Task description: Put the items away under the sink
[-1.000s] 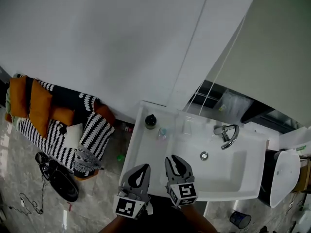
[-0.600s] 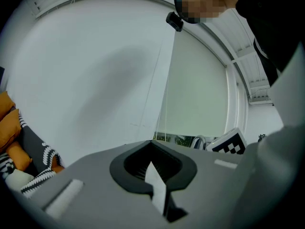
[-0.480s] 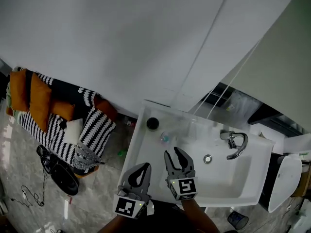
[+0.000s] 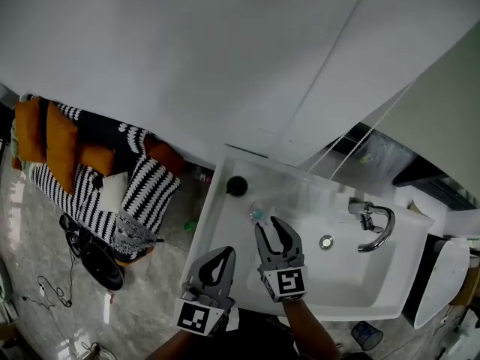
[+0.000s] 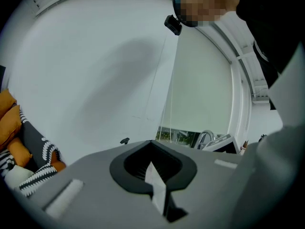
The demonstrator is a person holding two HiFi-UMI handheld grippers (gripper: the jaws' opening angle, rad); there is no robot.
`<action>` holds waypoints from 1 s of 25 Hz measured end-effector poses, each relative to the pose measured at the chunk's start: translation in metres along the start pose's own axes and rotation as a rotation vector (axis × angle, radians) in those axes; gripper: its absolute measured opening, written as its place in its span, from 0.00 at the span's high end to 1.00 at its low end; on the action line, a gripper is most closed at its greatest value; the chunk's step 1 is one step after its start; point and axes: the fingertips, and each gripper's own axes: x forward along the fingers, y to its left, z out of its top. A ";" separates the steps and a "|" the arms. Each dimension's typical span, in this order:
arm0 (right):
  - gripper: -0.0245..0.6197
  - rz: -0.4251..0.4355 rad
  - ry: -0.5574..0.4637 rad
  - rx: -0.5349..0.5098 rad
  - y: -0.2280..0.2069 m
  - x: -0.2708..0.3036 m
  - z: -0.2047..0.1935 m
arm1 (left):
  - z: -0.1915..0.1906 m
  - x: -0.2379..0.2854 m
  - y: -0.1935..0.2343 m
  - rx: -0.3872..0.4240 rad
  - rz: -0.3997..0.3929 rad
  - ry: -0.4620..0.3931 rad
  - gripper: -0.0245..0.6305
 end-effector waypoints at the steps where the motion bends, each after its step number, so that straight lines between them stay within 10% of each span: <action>1: 0.73 0.005 0.000 -0.002 0.000 0.001 -0.002 | 0.000 0.002 0.000 0.003 0.002 -0.005 0.95; 25: 0.73 0.058 -0.050 -0.060 0.006 0.023 -0.003 | 0.001 0.013 0.015 0.010 0.043 -0.056 0.95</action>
